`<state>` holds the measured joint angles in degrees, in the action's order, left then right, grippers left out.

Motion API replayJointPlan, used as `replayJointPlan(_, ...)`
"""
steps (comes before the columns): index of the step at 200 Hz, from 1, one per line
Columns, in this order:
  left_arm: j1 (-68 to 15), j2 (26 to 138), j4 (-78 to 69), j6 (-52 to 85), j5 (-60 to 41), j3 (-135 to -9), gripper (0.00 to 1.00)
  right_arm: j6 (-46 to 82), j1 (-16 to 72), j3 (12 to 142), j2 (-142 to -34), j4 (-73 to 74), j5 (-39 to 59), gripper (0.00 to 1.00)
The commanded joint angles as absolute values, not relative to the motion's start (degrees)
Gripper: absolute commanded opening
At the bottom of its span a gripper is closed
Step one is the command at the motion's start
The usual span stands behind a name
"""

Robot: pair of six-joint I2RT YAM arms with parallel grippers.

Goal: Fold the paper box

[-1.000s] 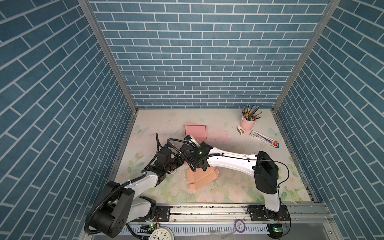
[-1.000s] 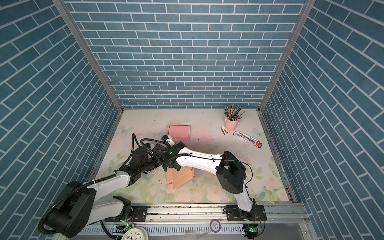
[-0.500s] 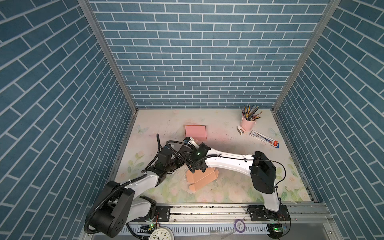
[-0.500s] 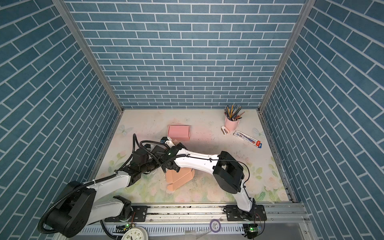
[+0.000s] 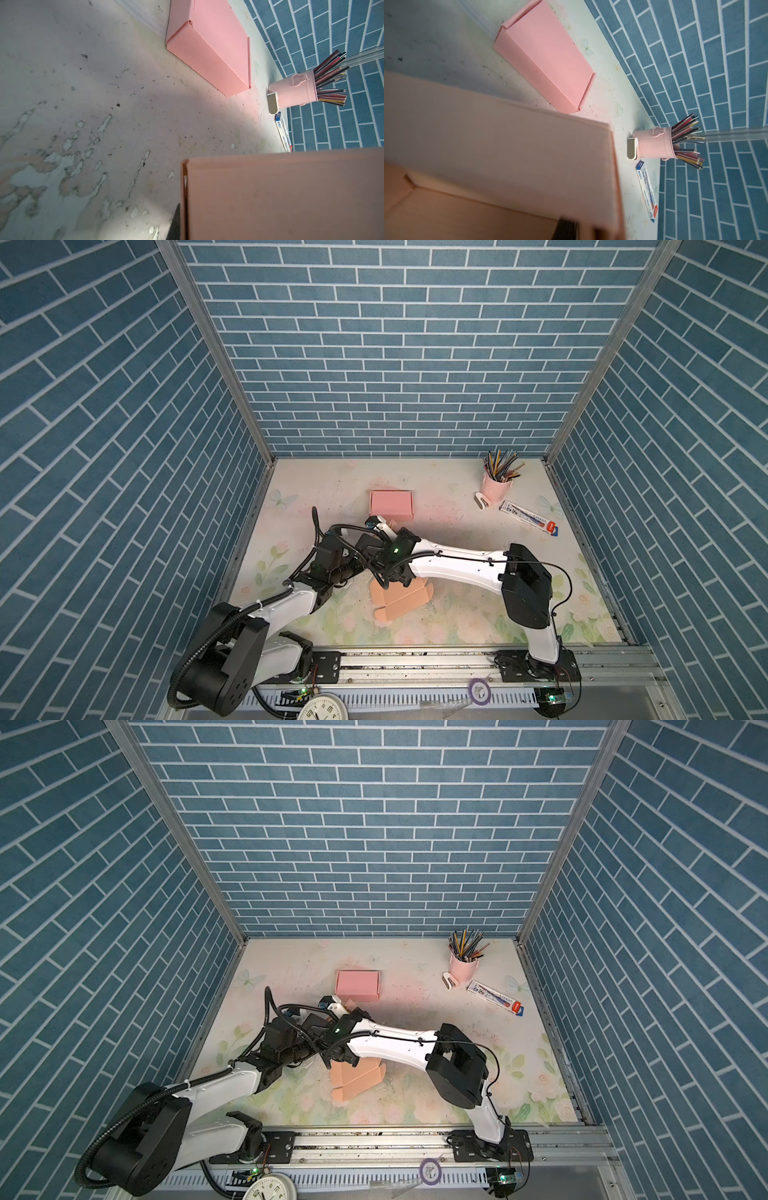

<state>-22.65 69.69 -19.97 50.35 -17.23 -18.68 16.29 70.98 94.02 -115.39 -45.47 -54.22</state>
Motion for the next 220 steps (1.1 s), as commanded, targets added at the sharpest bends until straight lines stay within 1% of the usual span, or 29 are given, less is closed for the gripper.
replayJointPlan(1, -23.0, 68.2, -21.6, 49.5, -17.1, -19.1, 0.08, 16.0, 71.5, 93.9, -113.9, -47.2, -54.9, 0.07)
replayJointPlan(16, -23.1, 68.1, -21.4, 49.5, -17.1, -19.2, 0.08, 16.1, 71.6, 93.9, -114.3, -47.4, -55.3, 0.02)
replayJointPlan(35, -23.2, 67.9, -20.9, 49.4, -17.0, -19.6, 0.08, 15.8, 71.6, 93.6, -114.9, -47.5, -55.3, 0.0)
replayJointPlan(112, -23.8, 66.7, -19.7, 50.4, -16.9, -20.8, 0.07, 12.4, 71.6, 92.1, -116.1, -47.1, -58.4, 0.0)
replayJointPlan(151, -24.0, 66.8, -19.3, 50.2, -16.1, -20.7, 0.07, 14.5, 71.7, 93.0, -114.2, -47.5, -58.6, 0.1)
replayJointPlan(189, -24.4, 66.6, -17.8, 49.0, -14.3, -21.0, 0.07, 13.5, 73.3, 92.9, -109.7, -43.5, -57.6, 0.29)
replayJointPlan(220, -24.5, 66.4, -17.7, 49.1, -14.2, -21.0, 0.07, 14.0, 74.7, 93.2, -108.0, -42.2, -57.0, 0.36)
